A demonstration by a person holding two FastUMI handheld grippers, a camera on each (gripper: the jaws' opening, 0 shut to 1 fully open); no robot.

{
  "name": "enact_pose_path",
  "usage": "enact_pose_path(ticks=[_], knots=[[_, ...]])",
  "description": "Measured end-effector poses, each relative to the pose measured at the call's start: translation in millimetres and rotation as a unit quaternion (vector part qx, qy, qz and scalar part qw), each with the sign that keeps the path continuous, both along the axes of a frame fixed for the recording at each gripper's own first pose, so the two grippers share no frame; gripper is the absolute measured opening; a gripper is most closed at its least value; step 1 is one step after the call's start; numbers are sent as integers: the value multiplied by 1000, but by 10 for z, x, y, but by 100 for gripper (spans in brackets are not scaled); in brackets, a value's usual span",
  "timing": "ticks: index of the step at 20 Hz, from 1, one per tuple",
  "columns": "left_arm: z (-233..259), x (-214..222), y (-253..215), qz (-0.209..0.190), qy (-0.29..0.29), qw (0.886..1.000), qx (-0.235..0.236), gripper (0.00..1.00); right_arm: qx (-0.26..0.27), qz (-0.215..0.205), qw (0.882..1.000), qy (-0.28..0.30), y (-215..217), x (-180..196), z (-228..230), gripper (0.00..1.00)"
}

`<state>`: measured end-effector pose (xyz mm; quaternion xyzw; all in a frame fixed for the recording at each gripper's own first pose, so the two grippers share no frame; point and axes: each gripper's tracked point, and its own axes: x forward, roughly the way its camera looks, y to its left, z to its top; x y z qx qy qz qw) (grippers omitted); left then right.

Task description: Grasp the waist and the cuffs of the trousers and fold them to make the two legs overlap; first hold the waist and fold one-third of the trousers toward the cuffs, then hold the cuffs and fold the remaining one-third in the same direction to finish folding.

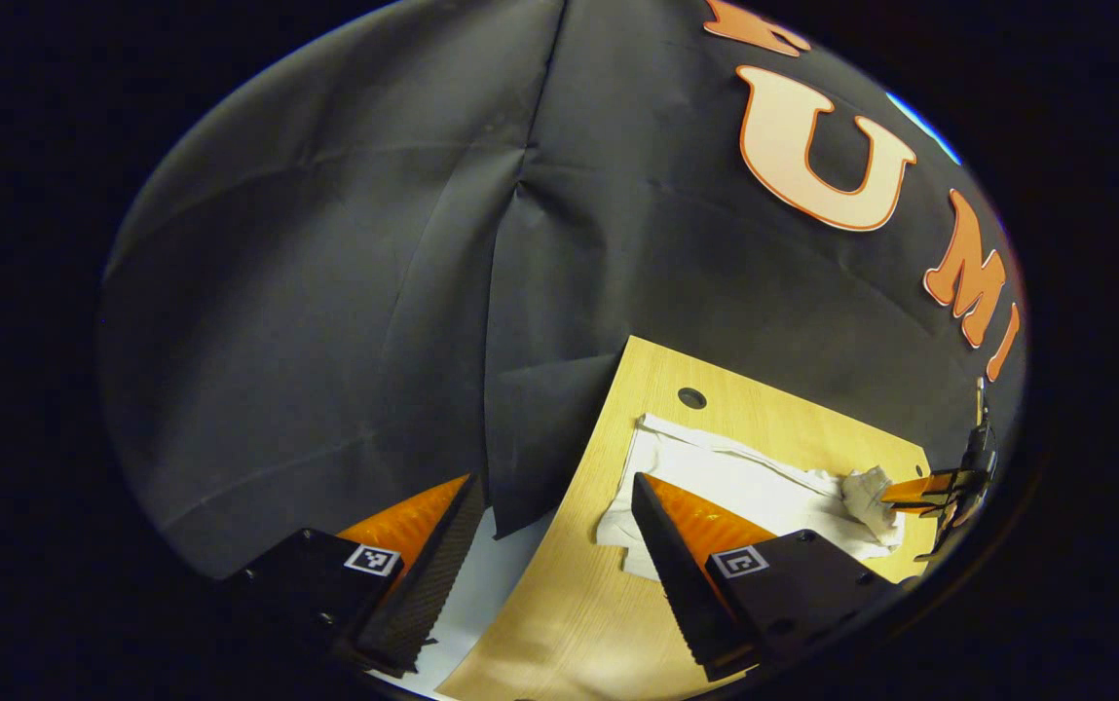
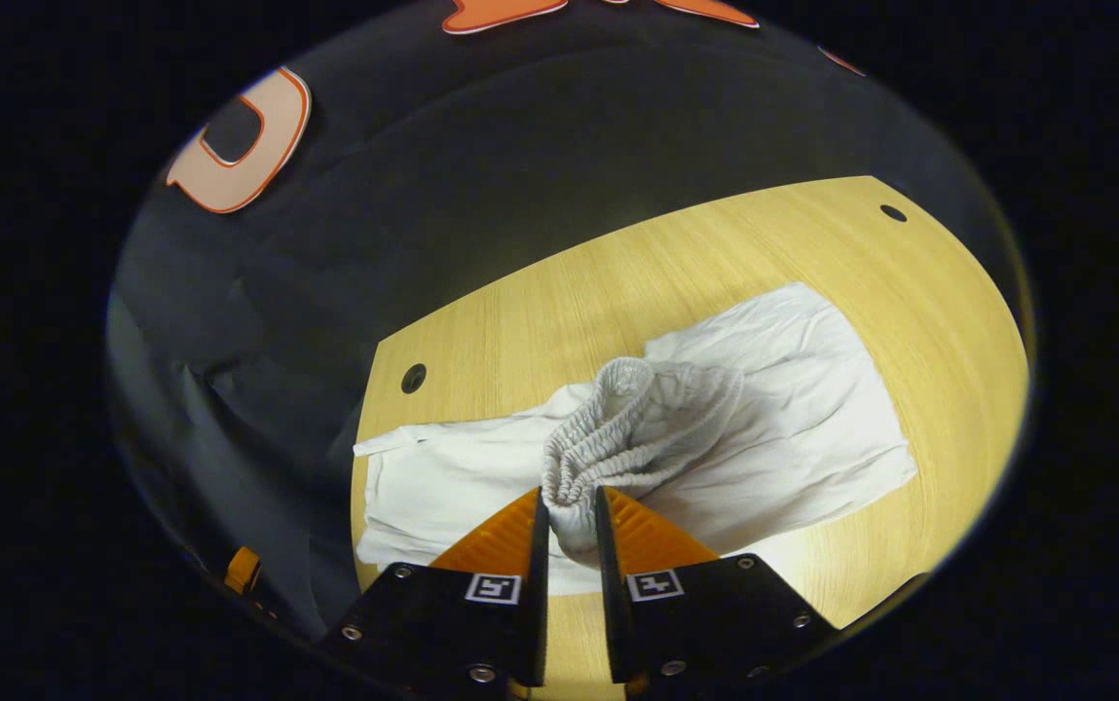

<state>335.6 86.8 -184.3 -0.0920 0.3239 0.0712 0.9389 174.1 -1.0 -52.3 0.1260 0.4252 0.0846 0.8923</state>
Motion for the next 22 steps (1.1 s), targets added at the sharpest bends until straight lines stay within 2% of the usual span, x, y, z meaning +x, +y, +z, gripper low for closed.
enact_pose_path(ticks=[1, 2, 3, 4, 5, 7, 10, 11, 13, 14, 17, 20, 22], knots=[[-41, -3, -31, -2, 2, 1000, -2, 100, 10, 12, 1000, -2, 38, -27, -4, 30], [-59, 6, -71, -5, 4, 1000, -5, 100, 12, 18, 1000, -3, 15, -57, -2, 43], [-67, 4, -118, -7, 6, 1000, -10, 100, 12, 20, 1000, -3, -10, -76, 35, 40], [-79, 14, -168, -10, 9, 1000, -17, 100, 12, 20, 1000, -3, -29, -83, 30, 63], [-92, 9, -237, -11, 13, 999, -27, 100, 12, 18, 1000, -2, -32, -84, 23, 71], [-183, -1, -359, -15, 27, 998, -51, 100, 9, 8, 1000, -3, -90, -63, 26, 99], [-356, -36, -538, -21, 54, 994, -88, 100, 3, -2, 1000, 0, -216, -62, 7, 99], [-422, -47, -672, -28, 66, 991, -115, 100, 4, -3, 1000, 1, -257, -58, 6, 99], [-516, -85, -982, -46, 97, 975, -194, 100, 15, -2, 1000, 11, -298, -110, 8, 98], [-598, -105, -1090, -43, 115, 966, -229, 100, 20, -2, 1000, 15, -315, -114, 6, 98], [-803, -182, -1292, -7, 158, 934, -321, 100, 19, -5, 1000, 20, -433, -128, -15, 99], [-1058, -180, -1361, 29, 184, 918, -351, 100, 31, -16, 999, 31, -558, -145, -26, 100], [-1149, -183, -1329, 51, 190, 912, -360, 100, 29, -28, 998, 39, -687, -158, -66, 98]])
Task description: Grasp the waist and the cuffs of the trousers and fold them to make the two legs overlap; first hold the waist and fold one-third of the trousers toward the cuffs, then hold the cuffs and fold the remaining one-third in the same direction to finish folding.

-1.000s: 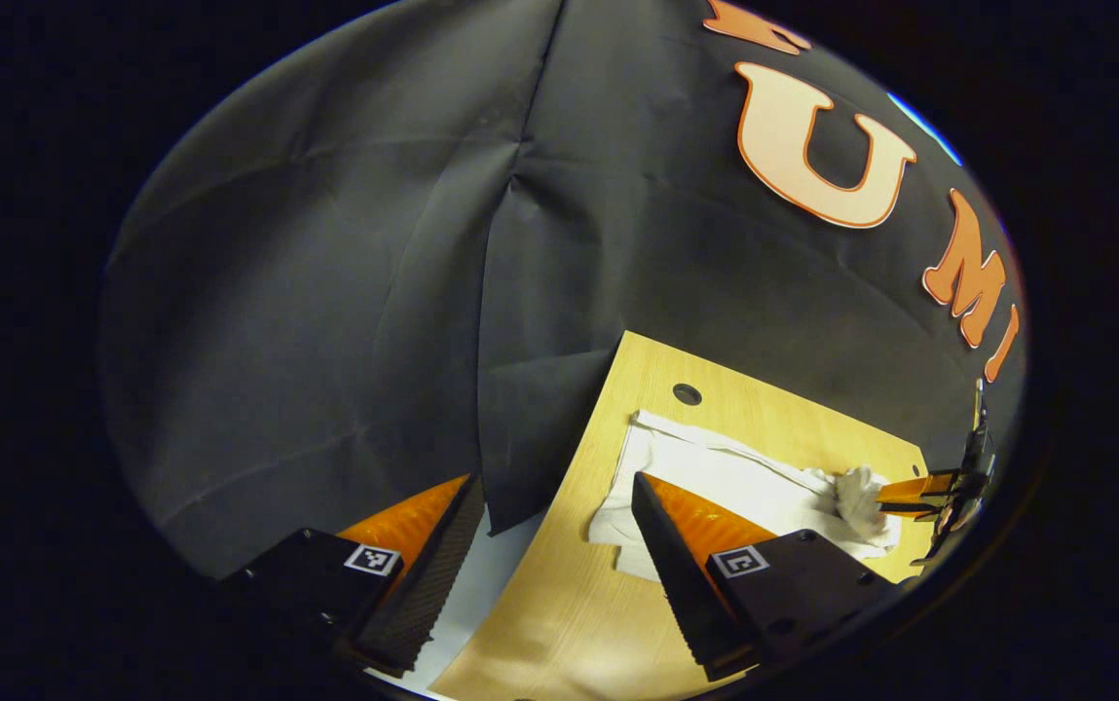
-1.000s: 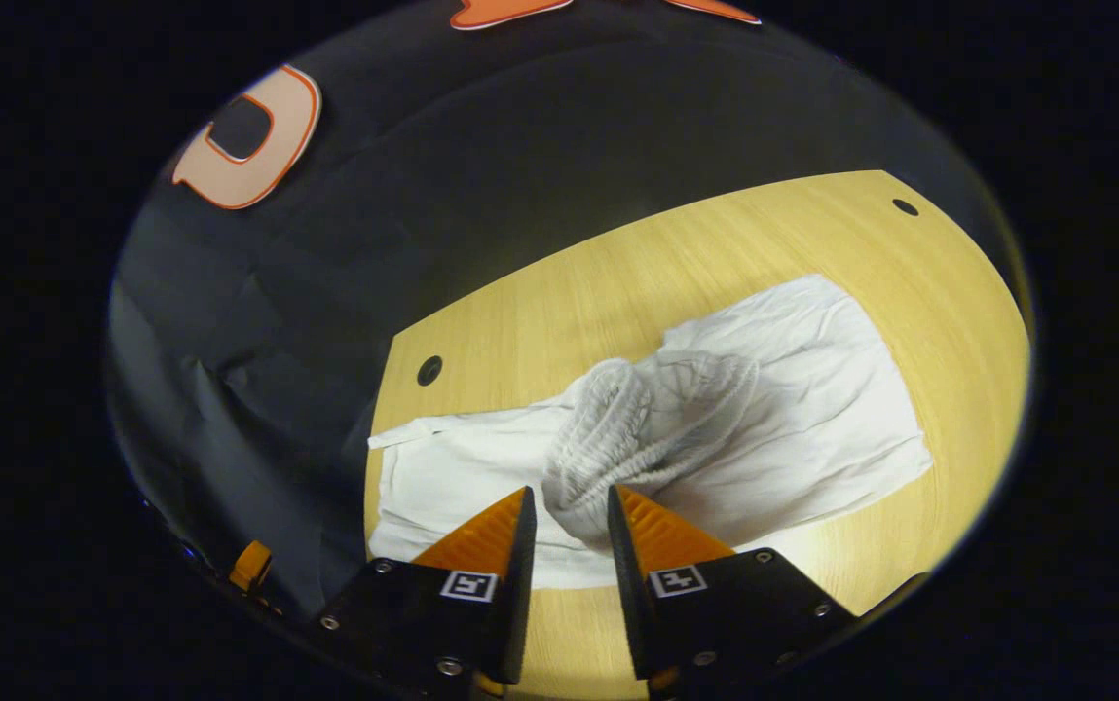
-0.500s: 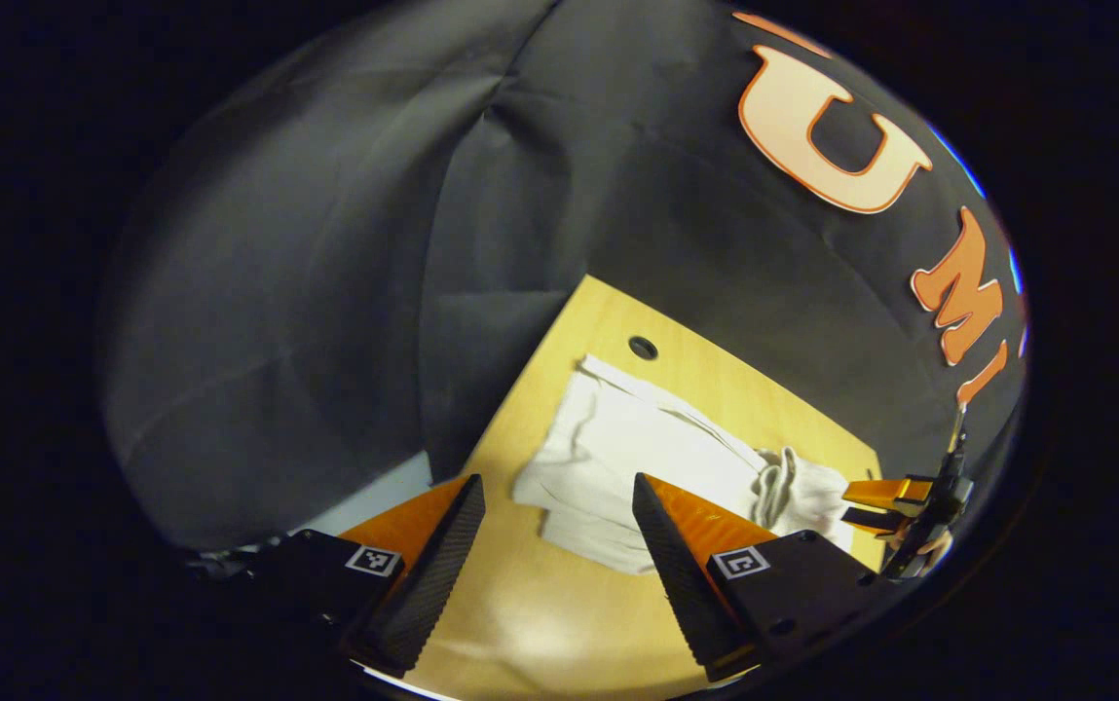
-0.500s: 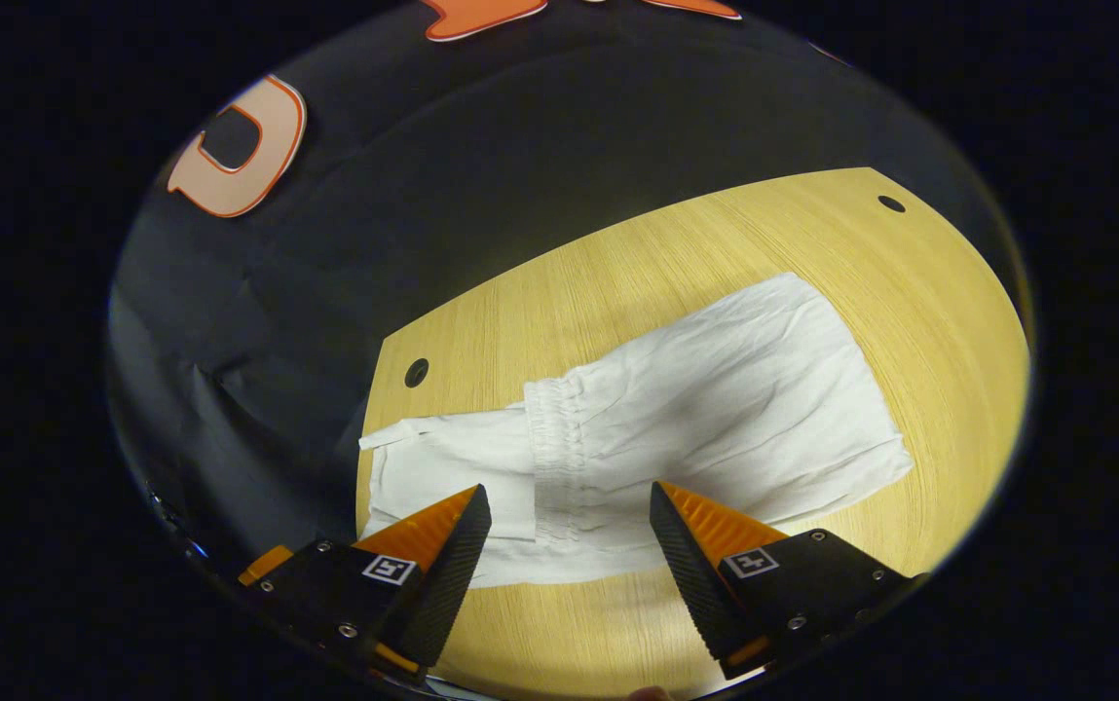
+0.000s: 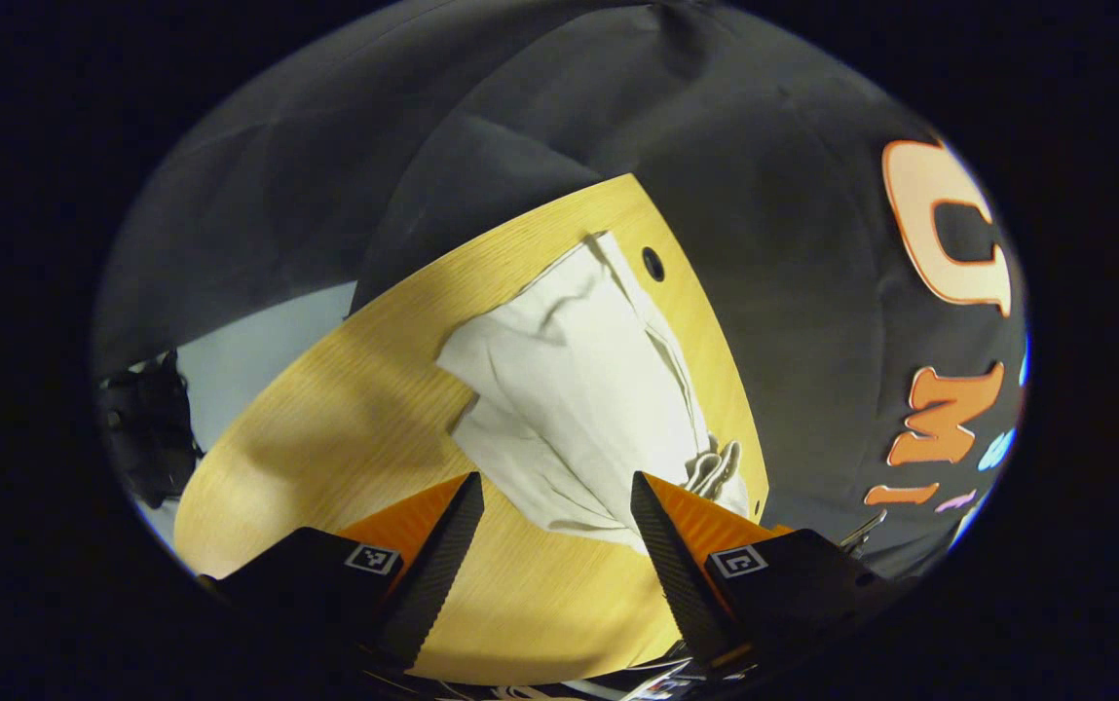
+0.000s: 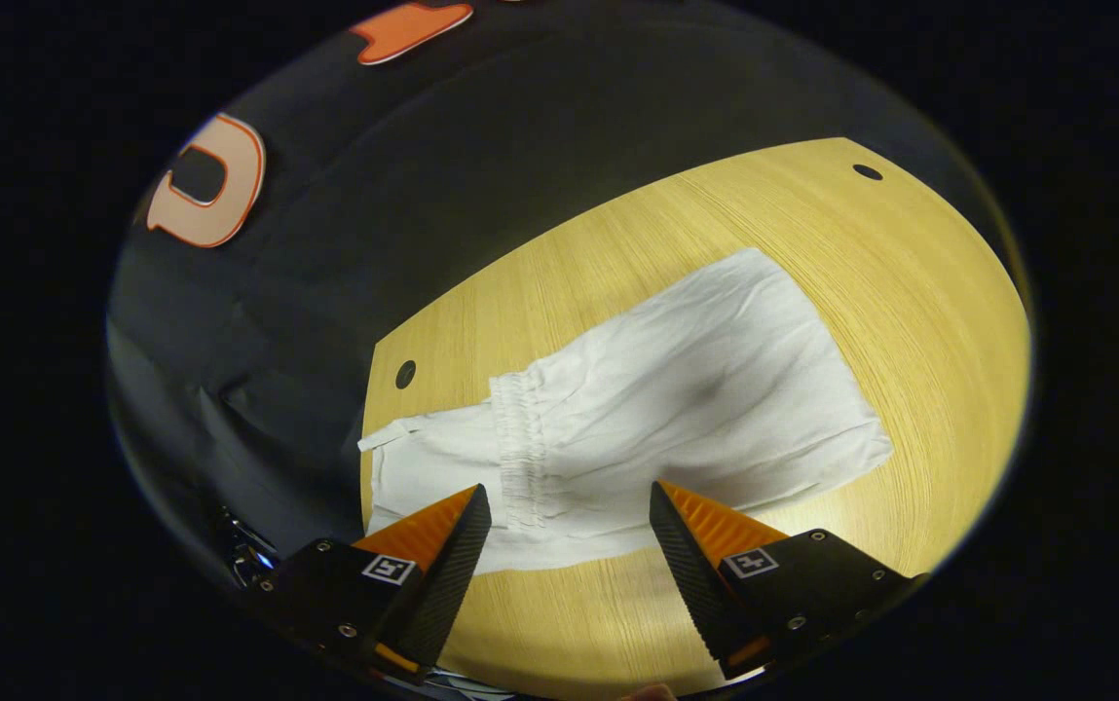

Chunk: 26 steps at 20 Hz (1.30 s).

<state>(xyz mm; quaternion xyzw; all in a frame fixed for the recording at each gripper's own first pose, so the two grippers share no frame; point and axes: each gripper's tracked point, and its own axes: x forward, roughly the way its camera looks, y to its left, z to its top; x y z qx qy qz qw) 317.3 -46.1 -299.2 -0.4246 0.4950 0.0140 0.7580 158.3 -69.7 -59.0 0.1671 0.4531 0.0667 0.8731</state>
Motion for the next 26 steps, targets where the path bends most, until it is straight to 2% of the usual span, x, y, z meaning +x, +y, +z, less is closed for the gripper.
enact_pose_path(ticks=[2, 5, 8, 11, 15, 17, 18, 20, 21, 23, 26], knots=[[-72, 46, 64, 15, 4, 1000, -2, 100, -10, -6, 1000, 6, -134, -6, -57, 99], [-190, 81, 73, 25, 18, 999, -9, 100, 7, -18, 1000, 16, -205, -21, -74, 98], [-283, 138, 52, 38, 25, 999, -18, 100, 3, -28, 999, 18, -354, -14, -88, 98], [-288, 264, 28, 42, 11, 999, -10, 100, 28, -37, 999, 27, -361, -26, -55, 99], [-301, 473, 9, 47, 4, 999, 1, 100, 36, -44, 998, 28, -448, -35, -42, 99], [-382, 501, 24, 38, 13, 999, 24, 96, 45, -50, 997, 32, -482, -53, -45, 99], [-427, 515, 88, 38, 23, 998, 43, 74, 50, -53, 997, 34, -508, -60, -43, 99], [-522, 564, 28, 36, 28, 998, 46, 30, 50, -58, 996, 34, -586, -85, -42, 99], [-532, 610, 29, 44, 24, 998, 43, 18, 46, -60, 997, 33, -639, -103, -42, 99], [-543, 710, 23, 66, 5, 997, 39, 6, 42, -61, 997, 31, -739, -143, -48, 99], [-285, 751, -10, 59, -40, 997, 43, 4, 43, -62, 997, 28, -855, -165, 3, 99]])
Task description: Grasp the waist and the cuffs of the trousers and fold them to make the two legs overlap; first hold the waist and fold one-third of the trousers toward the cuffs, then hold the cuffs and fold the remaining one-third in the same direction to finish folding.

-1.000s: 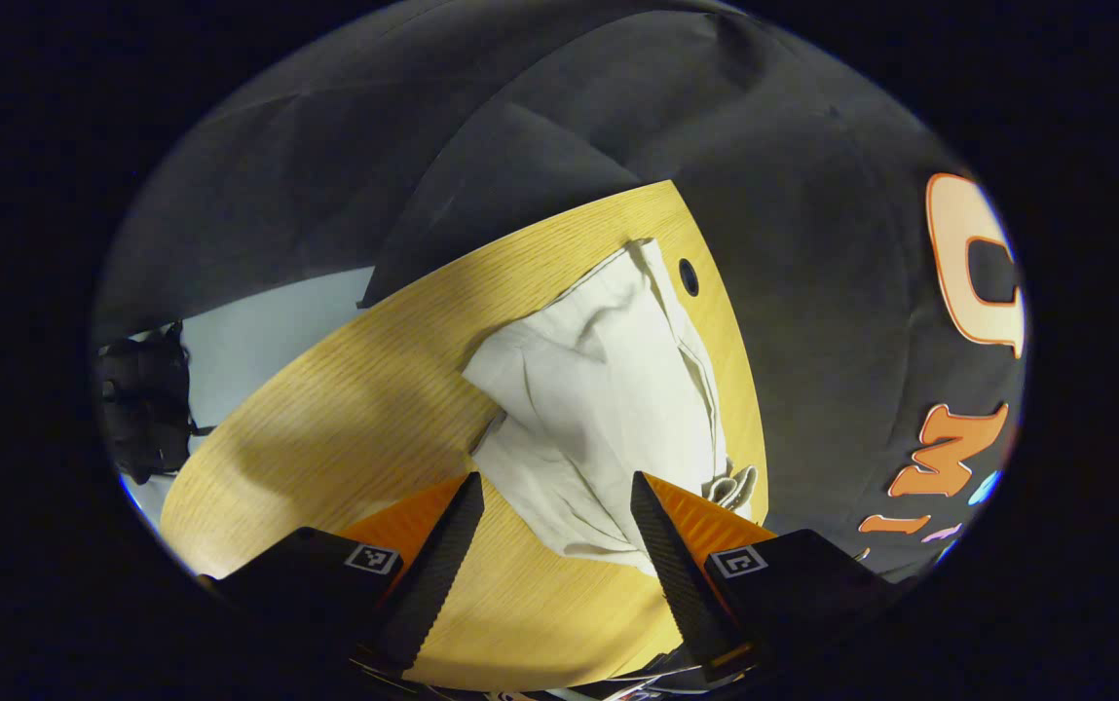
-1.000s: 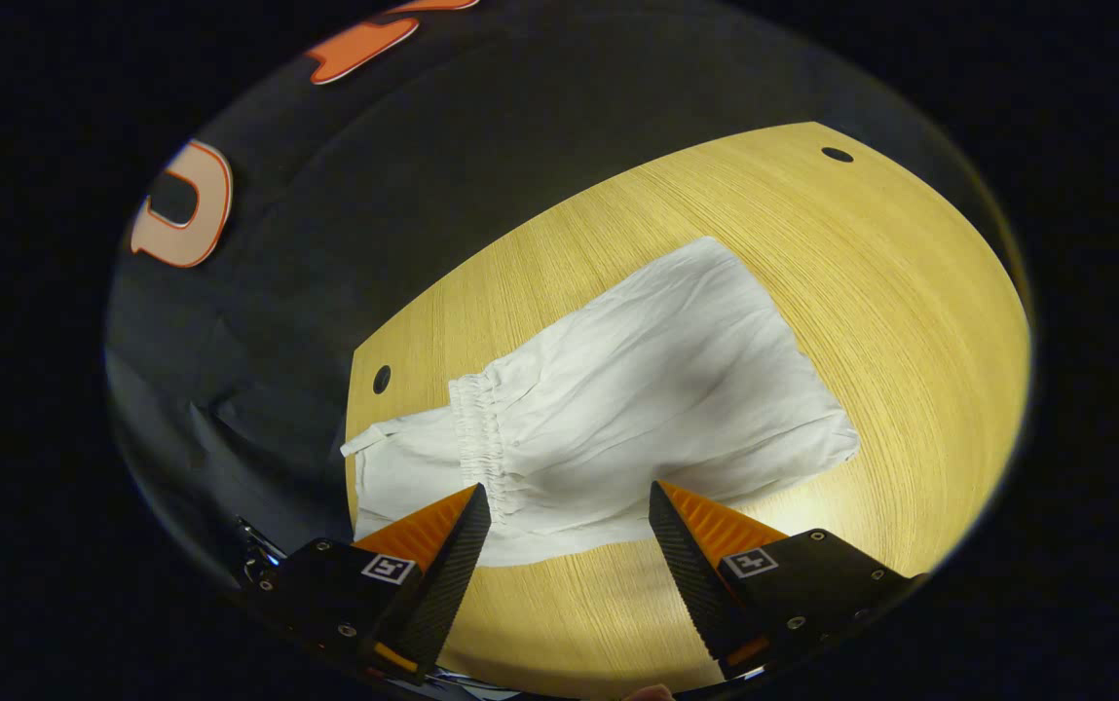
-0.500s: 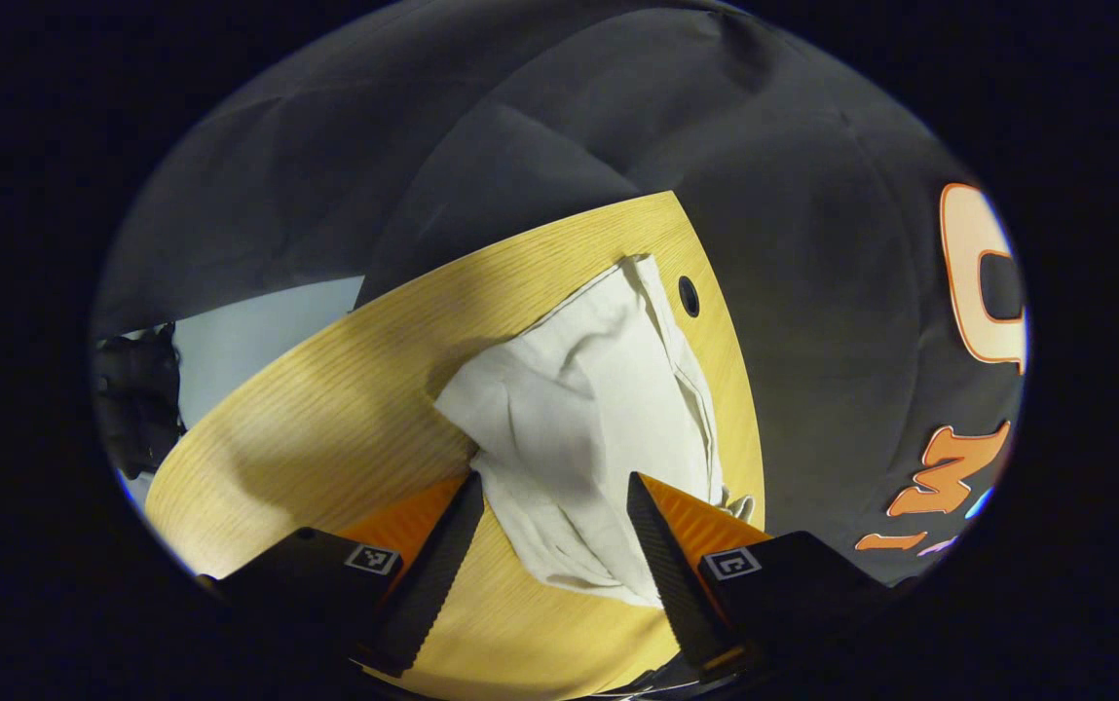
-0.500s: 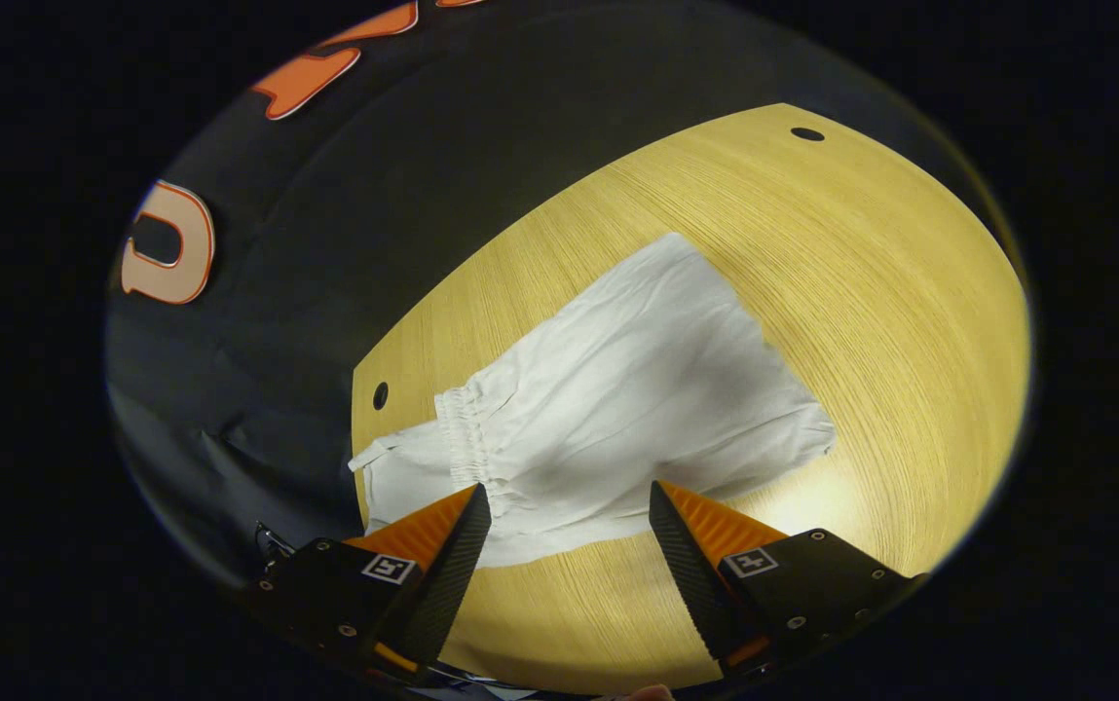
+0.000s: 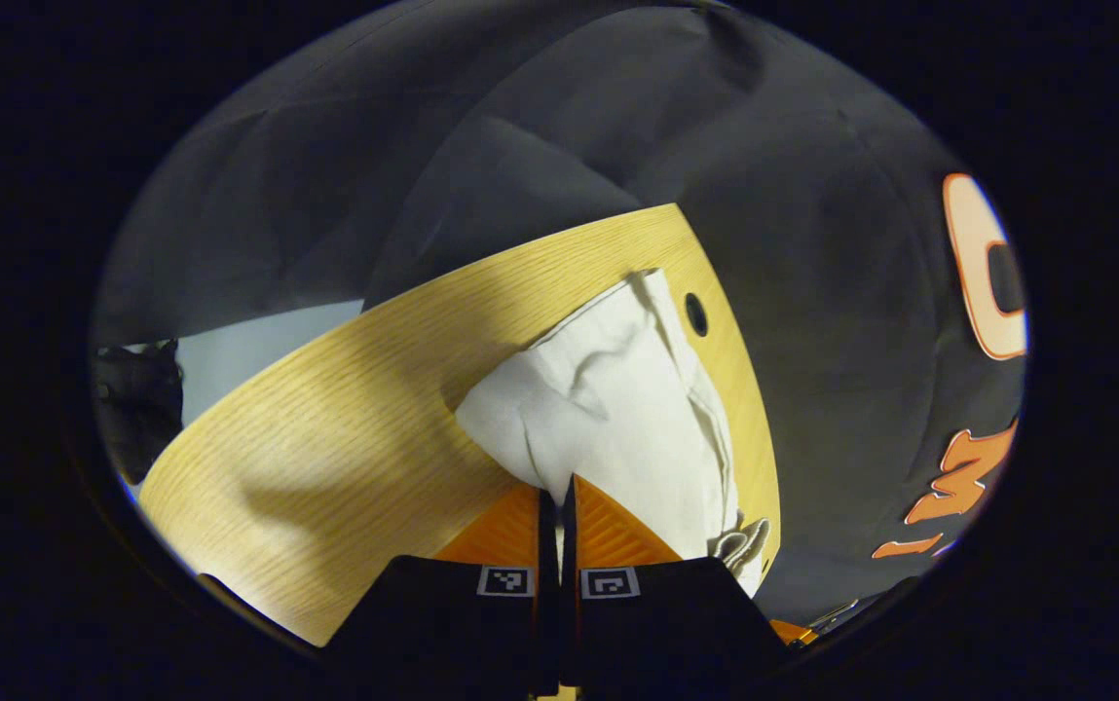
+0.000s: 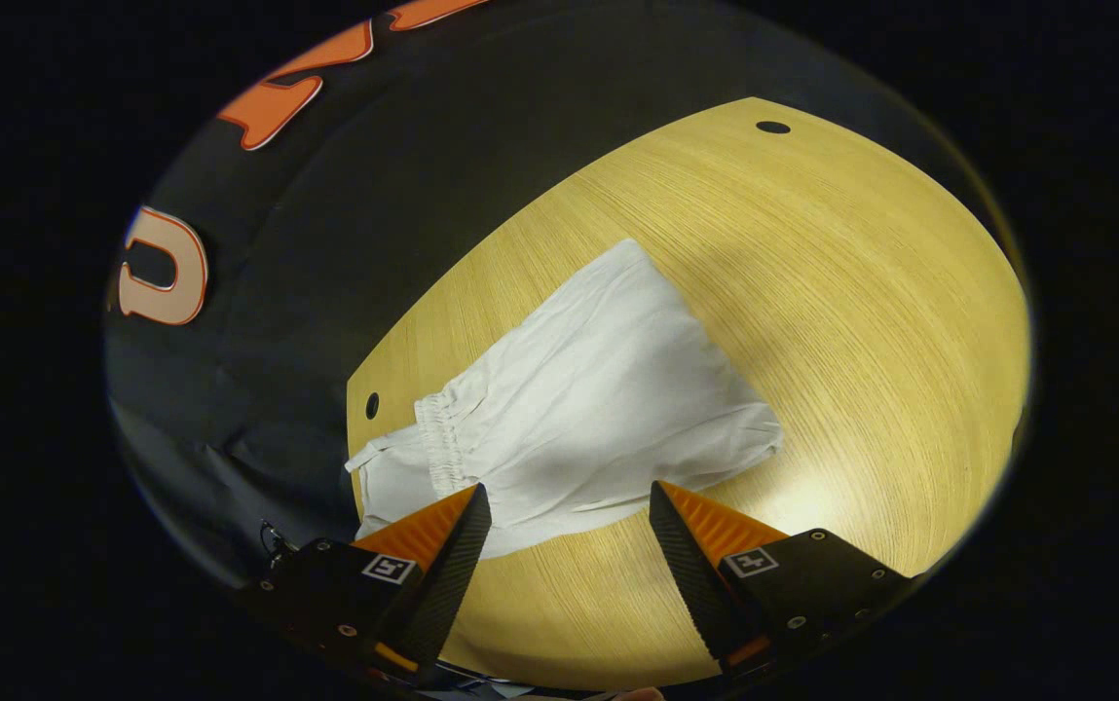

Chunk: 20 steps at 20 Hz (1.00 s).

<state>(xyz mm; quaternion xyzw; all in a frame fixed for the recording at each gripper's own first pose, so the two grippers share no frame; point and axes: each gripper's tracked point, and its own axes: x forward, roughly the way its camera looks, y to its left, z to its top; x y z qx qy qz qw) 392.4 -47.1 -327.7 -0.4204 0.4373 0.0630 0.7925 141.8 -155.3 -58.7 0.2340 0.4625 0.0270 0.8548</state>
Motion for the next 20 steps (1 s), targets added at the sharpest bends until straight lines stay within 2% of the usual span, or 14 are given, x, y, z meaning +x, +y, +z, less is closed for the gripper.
enact_pose_path(ticks=[3, 6, 12, 20], knots=[[357, 92, -134, -31, -44, 998, 37, 4, -9, 4, 1000, -9, -98, 5, 7, 98], [856, 198, -386, -47, -94, 993, 55, 4, -4, 13, 1000, -15, -203, -4, 81, 99], [1719, 275, -1124, -97, -183, 974, 94, 4, 25, 29, 999, -26, -456, 30, 241, 99], [2072, 370, -2430, -161, -216, 956, 117, 4, 41, 23, 998, -39, -1194, 198, 434, 98]])
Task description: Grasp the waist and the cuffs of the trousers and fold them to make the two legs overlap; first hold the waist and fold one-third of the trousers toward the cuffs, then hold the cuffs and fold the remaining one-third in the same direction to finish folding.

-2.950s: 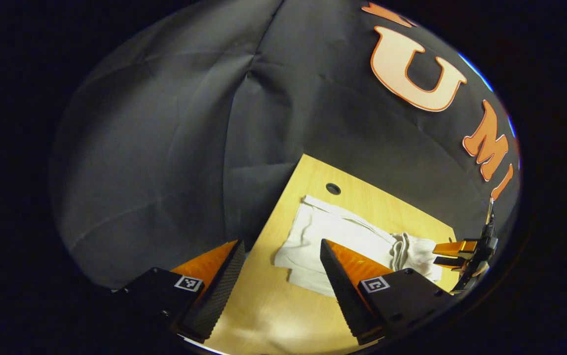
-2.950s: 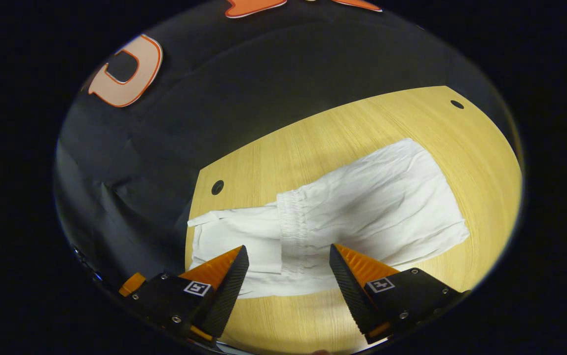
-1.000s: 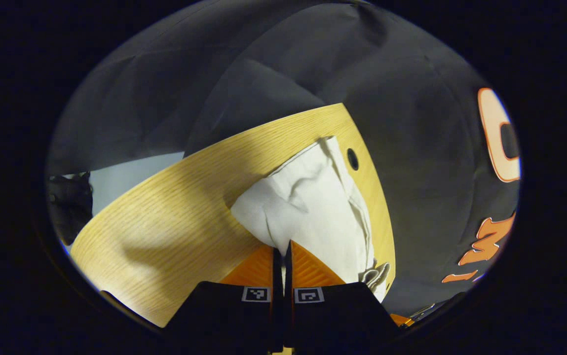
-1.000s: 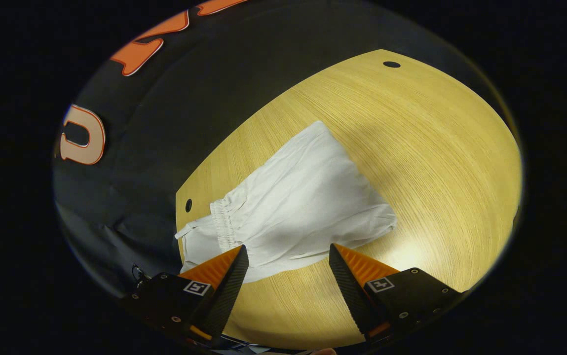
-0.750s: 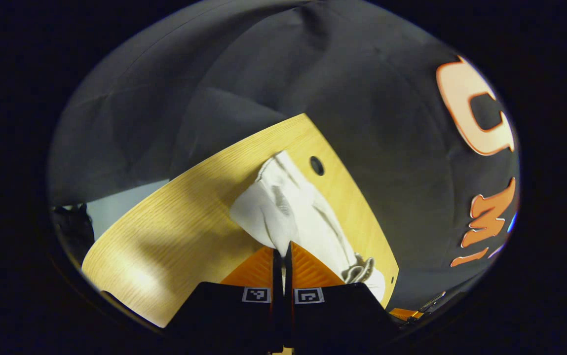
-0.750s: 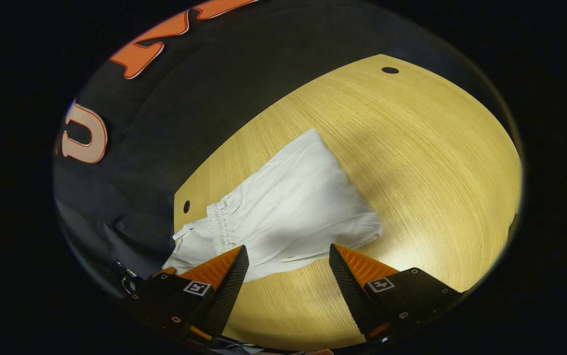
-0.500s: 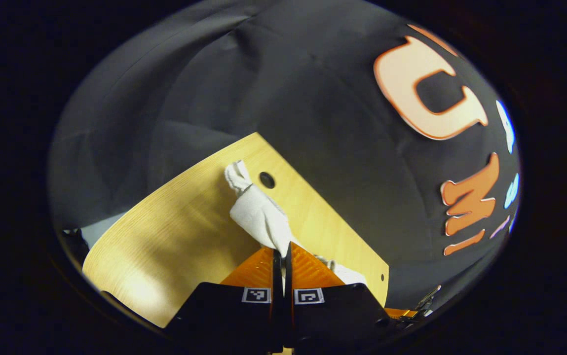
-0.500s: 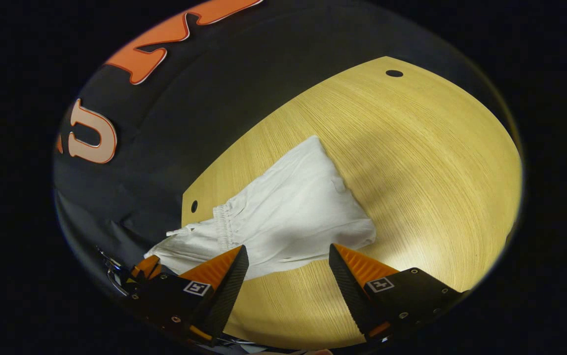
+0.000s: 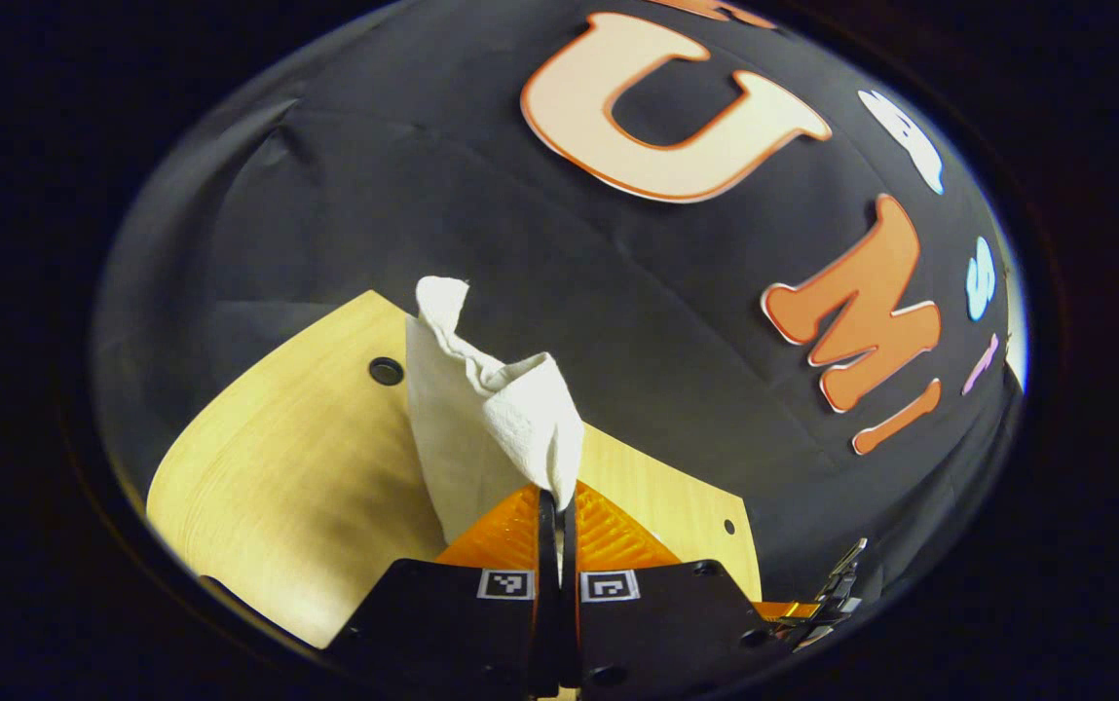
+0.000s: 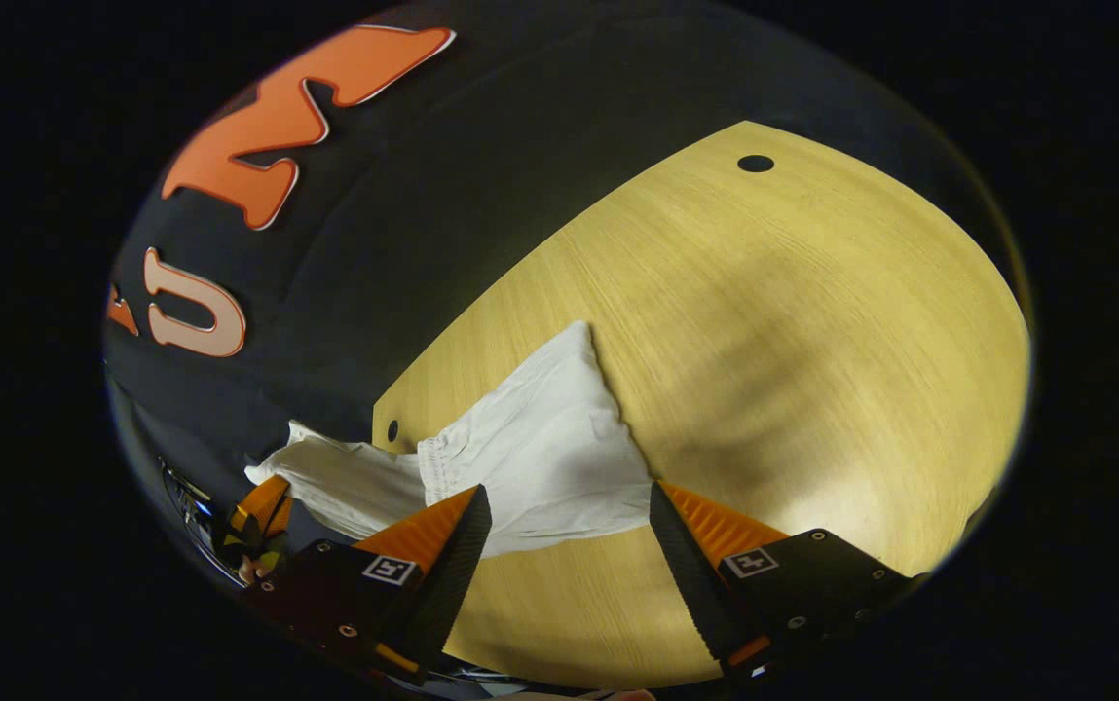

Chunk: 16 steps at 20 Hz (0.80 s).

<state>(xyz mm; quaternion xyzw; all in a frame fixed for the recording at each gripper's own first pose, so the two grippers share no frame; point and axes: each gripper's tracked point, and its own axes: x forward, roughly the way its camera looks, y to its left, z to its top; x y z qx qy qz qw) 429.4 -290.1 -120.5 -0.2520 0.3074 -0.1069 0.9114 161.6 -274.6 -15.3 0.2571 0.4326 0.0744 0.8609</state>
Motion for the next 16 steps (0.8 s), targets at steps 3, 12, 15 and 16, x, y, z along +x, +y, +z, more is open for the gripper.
enact_pose_path(ticks=[3, 12, 15, 16], knots=[[-24, -28, -511, -22, 2, 1000, 6, 4, 2, 0, 1000, 3, -279, 12, 14, 98], [-439, -148, -1898, -88, 42, 995, 20, 4, 15, -13, 1000, 22, -941, 69, -122, 99], [-697, -183, -2285, -116, 58, 991, 36, 4, 17, -16, 999, 29, -1047, 70, -208, 99], [-772, -197, -2390, -125, 64, 989, 42, 4, 18, -17, 999, 31, -1077, 73, -216, 98]])
